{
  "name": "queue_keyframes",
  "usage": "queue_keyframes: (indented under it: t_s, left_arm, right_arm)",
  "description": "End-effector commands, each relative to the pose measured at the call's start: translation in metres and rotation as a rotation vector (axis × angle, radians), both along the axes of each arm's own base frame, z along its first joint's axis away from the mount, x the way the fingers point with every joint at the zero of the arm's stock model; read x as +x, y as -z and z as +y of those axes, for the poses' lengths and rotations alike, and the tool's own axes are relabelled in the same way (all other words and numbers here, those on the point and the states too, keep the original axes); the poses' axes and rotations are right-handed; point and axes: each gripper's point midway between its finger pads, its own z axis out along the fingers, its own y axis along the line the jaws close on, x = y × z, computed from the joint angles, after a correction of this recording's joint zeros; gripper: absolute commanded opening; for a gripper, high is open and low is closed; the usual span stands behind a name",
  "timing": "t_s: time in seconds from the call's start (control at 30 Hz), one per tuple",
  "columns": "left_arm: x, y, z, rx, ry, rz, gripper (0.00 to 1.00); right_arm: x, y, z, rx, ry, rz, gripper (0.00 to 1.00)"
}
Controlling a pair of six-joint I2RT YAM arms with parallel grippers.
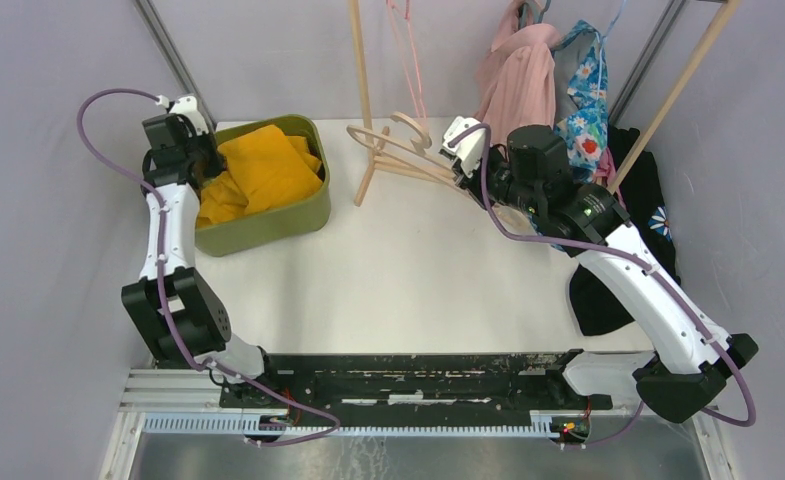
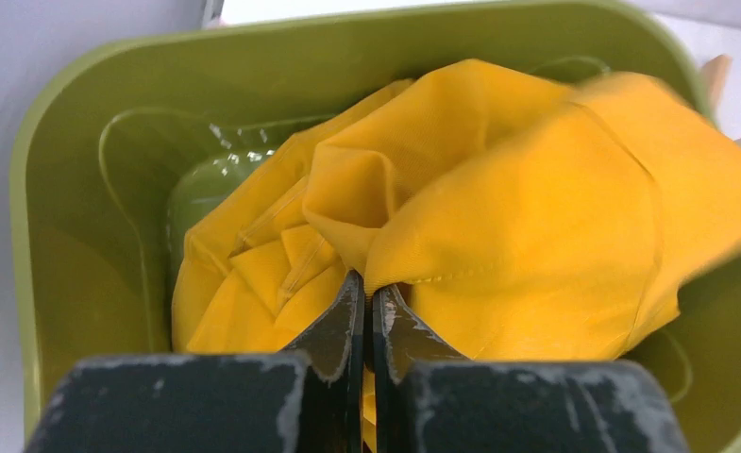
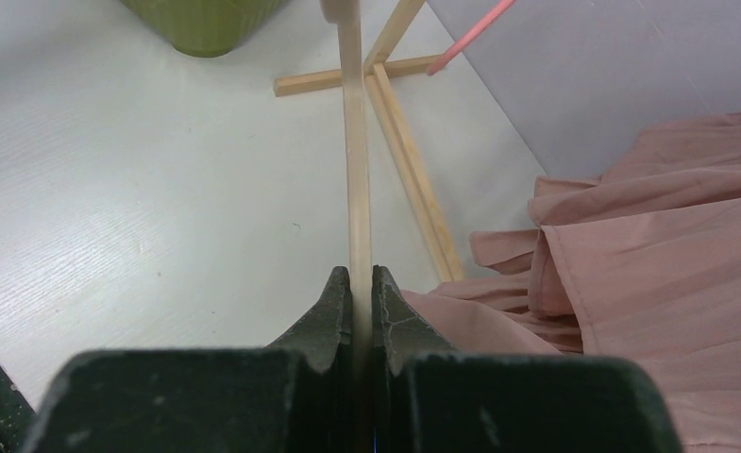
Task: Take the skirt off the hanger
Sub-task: Place the skirt in the bin.
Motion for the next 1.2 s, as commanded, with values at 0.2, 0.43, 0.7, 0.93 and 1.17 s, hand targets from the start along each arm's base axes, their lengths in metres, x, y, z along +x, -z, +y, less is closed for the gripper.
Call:
queue_keyframes:
  t_s: [0.2, 0.43, 0.7, 0.93, 1.17]
  left_arm:
    - [-0.023, 0.027, 0.007, 0.045, -0.069, 0.057, 0.15]
    - [-0.020, 0.016, -0.011, -0.027, -0.027, -0.011, 0.69]
    - [-0.013, -0.013, -0.049, -0.005, 0.078, -0.060, 0.72]
    - [-0.018, -0.029, -0.074, -0.004, 0.138, -0.091, 0.72]
    - [-0.020, -0.039, -0.098, -0.019, 0.199, -0.105, 0.72]
  right_arm:
    - [-0.013, -0.023, -0.023, 0.079, 0.112, 0.003, 0.01]
    - [-0.041, -0.016, -0.049, 0.083, 0.166, 0.057, 0.01]
    - [-0.057, 0.006, -0.068, 0.107, 0.258, 0.134, 0.01]
    - [-0.053, 0.008, -0.092, 0.093, 0.409, 0.124, 0.01]
    - [-0.028, -0.037, -0.092, 0.244, 0.542, 0.063, 0.01]
